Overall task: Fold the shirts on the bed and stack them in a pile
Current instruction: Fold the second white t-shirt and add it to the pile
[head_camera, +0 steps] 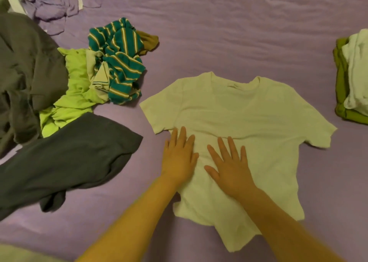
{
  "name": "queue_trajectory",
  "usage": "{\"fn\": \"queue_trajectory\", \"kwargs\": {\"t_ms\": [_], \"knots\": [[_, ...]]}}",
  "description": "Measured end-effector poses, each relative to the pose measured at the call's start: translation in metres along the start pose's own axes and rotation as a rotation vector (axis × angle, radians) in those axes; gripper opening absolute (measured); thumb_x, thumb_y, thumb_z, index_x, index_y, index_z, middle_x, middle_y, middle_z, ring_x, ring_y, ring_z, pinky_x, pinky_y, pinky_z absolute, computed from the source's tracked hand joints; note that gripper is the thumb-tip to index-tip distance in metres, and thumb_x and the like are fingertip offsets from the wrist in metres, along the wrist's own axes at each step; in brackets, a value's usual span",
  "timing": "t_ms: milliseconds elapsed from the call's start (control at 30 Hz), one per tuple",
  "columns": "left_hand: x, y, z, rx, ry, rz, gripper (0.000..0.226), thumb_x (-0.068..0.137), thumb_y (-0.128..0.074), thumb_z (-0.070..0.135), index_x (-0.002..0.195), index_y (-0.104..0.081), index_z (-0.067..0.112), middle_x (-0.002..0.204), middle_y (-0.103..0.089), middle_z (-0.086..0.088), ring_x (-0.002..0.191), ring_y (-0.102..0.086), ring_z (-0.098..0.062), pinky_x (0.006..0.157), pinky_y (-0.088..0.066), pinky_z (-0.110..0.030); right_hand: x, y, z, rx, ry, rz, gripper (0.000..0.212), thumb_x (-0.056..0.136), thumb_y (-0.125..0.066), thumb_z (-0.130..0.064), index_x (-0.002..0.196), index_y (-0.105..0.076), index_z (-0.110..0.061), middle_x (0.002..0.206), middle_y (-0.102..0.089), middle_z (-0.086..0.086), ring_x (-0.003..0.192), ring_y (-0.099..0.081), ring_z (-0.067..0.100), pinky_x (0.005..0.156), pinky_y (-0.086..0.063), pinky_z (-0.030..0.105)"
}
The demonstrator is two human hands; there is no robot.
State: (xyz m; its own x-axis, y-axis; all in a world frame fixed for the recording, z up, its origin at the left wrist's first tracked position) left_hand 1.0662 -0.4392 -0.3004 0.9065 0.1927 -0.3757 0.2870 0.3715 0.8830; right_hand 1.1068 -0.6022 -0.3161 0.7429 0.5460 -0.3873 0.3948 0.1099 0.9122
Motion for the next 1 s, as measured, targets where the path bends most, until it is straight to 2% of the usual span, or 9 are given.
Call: {"fn": "queue_trajectory", "kwargs": {"t_ms": [100, 233, 333, 433, 500, 667, 800, 867, 1000], "knots": [[-0.060, -0.013, 0.008, -0.385, 0.140, 0.076, 0.064, 0.096, -0.049, 0.032, 0.150, -0.017, 0.018, 0.158, -0.007, -0.008, 0.145, -0.010, -0.025, 0.117, -0.015, -0.034, -0.046, -0.016, -0.006, 0.058, 0.054, -0.057, 0.079, 0.078, 0.020, -0.073, 0.145, 0.002, -0.034, 0.153, 0.010, -0.002, 0.143, 0.010, 0.023, 0.111, 0.011, 0.048], [-0.119, -0.020, 0.029, -0.926, 0.343, 0.133, 0.076, 0.091, -0.060, 0.013, 0.150, -0.013, 0.015, 0.144, -0.039, -0.003, 0.127, -0.042, -0.016, 0.100, -0.033, -0.020, -0.106, -0.033, -0.016, 0.114, 0.020, -0.172, 0.064, 0.095, -0.006, -0.062, 0.142, -0.033, -0.028, 0.146, -0.041, 0.005, 0.132, -0.041, 0.031, 0.104, -0.016, 0.048], [-0.138, -0.031, 0.033, -1.135, 0.499, 0.084, 0.083, 0.087, -0.065, 0.010, 0.150, -0.012, 0.015, 0.118, -0.056, -0.005, 0.102, -0.053, -0.013, 0.084, -0.041, -0.020, -0.132, -0.034, -0.020, 0.149, 0.028, -0.133, 0.067, 0.093, -0.002, -0.064, 0.146, -0.025, -0.029, 0.148, -0.037, 0.005, 0.134, -0.039, 0.030, 0.110, -0.018, 0.045], [-0.152, -0.041, 0.033, -1.015, 0.488, -0.027, 0.065, 0.084, -0.070, 0.015, 0.139, -0.036, 0.013, 0.102, -0.057, 0.000, 0.098, -0.058, -0.018, 0.081, -0.047, -0.027, -0.147, -0.038, -0.021, 0.188, 0.079, -0.066, 0.082, 0.071, 0.022, -0.077, 0.142, 0.008, -0.038, 0.157, 0.002, -0.001, 0.145, 0.002, 0.025, 0.115, -0.001, 0.045], [-0.160, -0.039, 0.033, -0.833, 0.445, -0.037, 0.043, 0.085, -0.068, 0.023, 0.124, -0.050, 0.016, 0.099, -0.056, 0.005, 0.096, -0.059, -0.019, 0.082, -0.049, -0.031, -0.152, -0.036, -0.018, 0.215, 0.074, -0.065, 0.089, 0.061, 0.029, -0.079, 0.139, 0.015, -0.038, 0.158, 0.006, -0.001, 0.146, 0.007, 0.023, 0.116, 0.001, 0.043], [-0.184, -0.017, 0.030, -0.898, 0.364, 0.059, 0.007, 0.094, -0.055, 0.024, 0.096, -0.061, 0.020, 0.081, -0.061, 0.002, 0.071, -0.056, -0.014, 0.063, -0.047, -0.028, -0.163, -0.023, -0.013, 0.297, 0.015, 0.002, 0.099, 0.066, 0.020, -0.081, 0.148, -0.008, -0.034, 0.158, -0.006, 0.004, 0.146, -0.003, 0.024, 0.116, -0.008, 0.039], [-0.216, -0.015, 0.002, -1.117, 0.671, 0.012, 0.030, 0.094, -0.056, 0.021, 0.066, -0.054, 0.011, 0.058, -0.050, -0.001, 0.054, -0.045, -0.016, 0.042, -0.036, -0.019, -0.170, -0.013, -0.023, 0.278, 0.030, 0.030, 0.085, 0.083, 0.007, -0.072, 0.146, -0.028, -0.028, 0.155, -0.023, 0.006, 0.144, -0.016, 0.026, 0.115, -0.012, 0.041], [-0.227, -0.023, -0.017, -0.897, 0.683, -0.001, 0.027, 0.094, -0.055, 0.025, 0.069, -0.054, 0.014, 0.065, -0.054, -0.002, 0.064, -0.049, -0.020, 0.049, -0.039, -0.023, -0.171, -0.017, -0.029, 0.224, 0.032, 0.058, 0.082, 0.088, 0.007, -0.067, 0.142, -0.038, -0.025, 0.150, -0.035, 0.010, 0.141, -0.025, 0.031, 0.111, -0.018, 0.045], [-0.225, -0.034, -0.026, -0.710, 0.481, 0.095, 0.025, 0.093, -0.056, 0.027, 0.113, -0.063, 0.012, 0.106, -0.061, 0.001, 0.096, -0.058, -0.018, 0.082, -0.046, -0.030, -0.176, -0.038, -0.030, 0.156, 0.031, -0.043, 0.098, 0.075, 0.024, -0.072, 0.145, -0.030, -0.029, 0.156, -0.019, 0.005, 0.145, -0.010, 0.028, 0.115, -0.007, 0.045]]}}
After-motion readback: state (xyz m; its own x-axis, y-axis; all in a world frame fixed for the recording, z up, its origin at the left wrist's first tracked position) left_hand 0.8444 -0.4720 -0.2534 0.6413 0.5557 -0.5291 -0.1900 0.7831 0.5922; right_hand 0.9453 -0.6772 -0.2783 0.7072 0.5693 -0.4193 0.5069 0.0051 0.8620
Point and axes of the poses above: each hand's wrist, its own x-axis towards the middle knuckle, its own y-axis out of the back of the hand, z = x × y, the point moved 2 cm from there along x, towards the middle knuckle
